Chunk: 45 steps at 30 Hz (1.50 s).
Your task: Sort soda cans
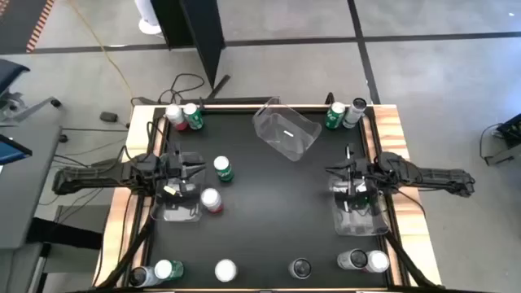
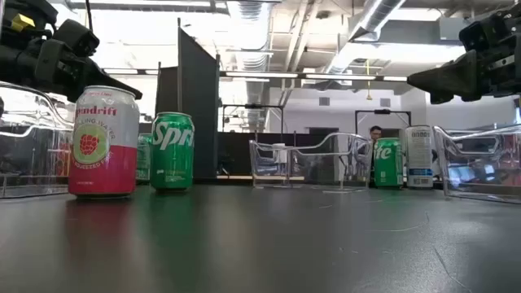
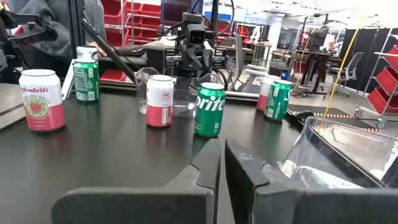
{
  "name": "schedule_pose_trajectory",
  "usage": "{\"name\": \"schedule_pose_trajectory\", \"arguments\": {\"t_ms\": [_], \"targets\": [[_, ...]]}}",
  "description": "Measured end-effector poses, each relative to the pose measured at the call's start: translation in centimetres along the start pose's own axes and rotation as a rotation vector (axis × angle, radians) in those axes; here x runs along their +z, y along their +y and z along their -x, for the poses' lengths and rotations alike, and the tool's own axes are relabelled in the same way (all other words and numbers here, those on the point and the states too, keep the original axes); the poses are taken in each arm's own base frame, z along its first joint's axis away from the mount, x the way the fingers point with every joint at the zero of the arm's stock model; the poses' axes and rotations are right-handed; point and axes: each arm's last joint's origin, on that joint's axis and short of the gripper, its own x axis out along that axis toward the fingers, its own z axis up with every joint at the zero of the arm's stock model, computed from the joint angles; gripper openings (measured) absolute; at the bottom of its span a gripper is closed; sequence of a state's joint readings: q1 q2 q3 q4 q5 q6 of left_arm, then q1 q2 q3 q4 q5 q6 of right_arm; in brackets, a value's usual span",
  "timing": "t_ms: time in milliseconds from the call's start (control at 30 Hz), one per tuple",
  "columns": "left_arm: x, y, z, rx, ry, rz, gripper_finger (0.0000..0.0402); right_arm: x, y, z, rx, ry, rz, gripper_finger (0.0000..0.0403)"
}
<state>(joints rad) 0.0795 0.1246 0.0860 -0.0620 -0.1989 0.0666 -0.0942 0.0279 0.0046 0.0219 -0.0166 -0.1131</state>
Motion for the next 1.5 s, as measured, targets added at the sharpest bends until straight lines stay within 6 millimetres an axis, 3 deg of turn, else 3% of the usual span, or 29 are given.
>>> {"name": "schedule_pose_trajectory", "arguments": {"t_ms": [400, 667, 767, 933, 1167, 1500], "targets": [[0.0, 0.0, 0.0, 0.0, -0.002, -0.007, 0.0064, 0.0, 0.0, 0.0, 0.0, 0.0, 0.0, 0.0045], [1.3, 0.2, 0.0, 0.056, -0.092, 0.036, 0.0074, 0.0, 0.0, 0.0, 0.0, 0.0, 0.0, 0.0045], [1.8, 0.2, -0.4, 0.073, -0.083, 0.043, 0.0099, 0.0, 0.0, 0.0, 0.0, 0.0, 0.0, 0.0045], [2.9, 0.1, -1.8, 0.084, -0.03, 0.011, 0.0174, 0.0, 0.0, 0.0, 0.0, 0.0, 0.0, 0.0045], [5.4, -0.6, -5.2, 0.021, 0.116, -0.063, 0.0266, 0.0, 0.0, 0.0, 0.0, 0.0, 0.0, 0.0045], [7.0, -0.2, -9.7, 0.044, 0.418, -0.04, 0.0298, 0.0, 0.0, 0.0, 0.0, 0.0, 0.0, 0.0045]]}}
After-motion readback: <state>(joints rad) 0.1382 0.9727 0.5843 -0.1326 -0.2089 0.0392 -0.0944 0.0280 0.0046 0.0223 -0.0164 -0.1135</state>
